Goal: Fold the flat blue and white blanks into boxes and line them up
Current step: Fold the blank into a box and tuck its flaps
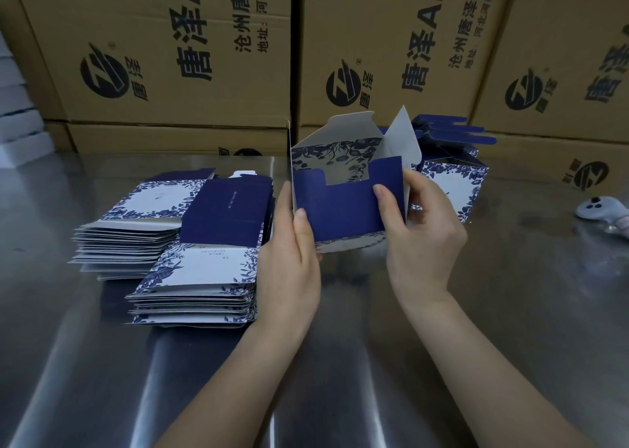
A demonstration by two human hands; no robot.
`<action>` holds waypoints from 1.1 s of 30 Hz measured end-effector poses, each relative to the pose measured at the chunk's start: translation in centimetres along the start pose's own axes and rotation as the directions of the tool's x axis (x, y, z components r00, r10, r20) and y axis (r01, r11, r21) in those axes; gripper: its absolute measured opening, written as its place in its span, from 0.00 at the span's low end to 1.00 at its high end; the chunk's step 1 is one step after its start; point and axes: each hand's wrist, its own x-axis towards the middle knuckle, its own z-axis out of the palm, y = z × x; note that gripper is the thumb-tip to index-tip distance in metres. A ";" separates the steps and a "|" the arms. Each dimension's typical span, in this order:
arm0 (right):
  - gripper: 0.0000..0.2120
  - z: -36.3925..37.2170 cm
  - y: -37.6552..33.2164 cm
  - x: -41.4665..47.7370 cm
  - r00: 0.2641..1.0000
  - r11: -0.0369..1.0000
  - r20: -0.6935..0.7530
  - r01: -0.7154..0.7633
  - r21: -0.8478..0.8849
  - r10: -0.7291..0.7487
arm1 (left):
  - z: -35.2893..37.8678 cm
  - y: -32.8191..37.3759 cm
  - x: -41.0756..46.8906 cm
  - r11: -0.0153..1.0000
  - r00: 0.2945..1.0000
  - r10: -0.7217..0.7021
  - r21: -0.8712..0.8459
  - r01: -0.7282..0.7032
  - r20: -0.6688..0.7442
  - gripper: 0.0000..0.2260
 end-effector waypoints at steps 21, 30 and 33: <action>0.21 -0.6 0.5 1.0 0.969 0.952 0.139 0.230 -0.203 -0.204 | -0.8 1.6 -0.5 0.844 0.951 0.207 0.450 -0.292 0.230 0.40; 0.18 -0.9 -0.2 1.0 0.971 0.974 0.158 0.199 -0.107 -0.181 | -0.8 1.7 -0.5 0.885 0.937 0.209 0.354 -0.303 0.282 0.37; 0.18 -0.8 0.0 1.0 0.966 0.979 0.190 0.193 -0.063 -0.178 | -0.7 1.6 -0.3 0.893 0.940 0.202 0.343 -0.292 0.273 0.36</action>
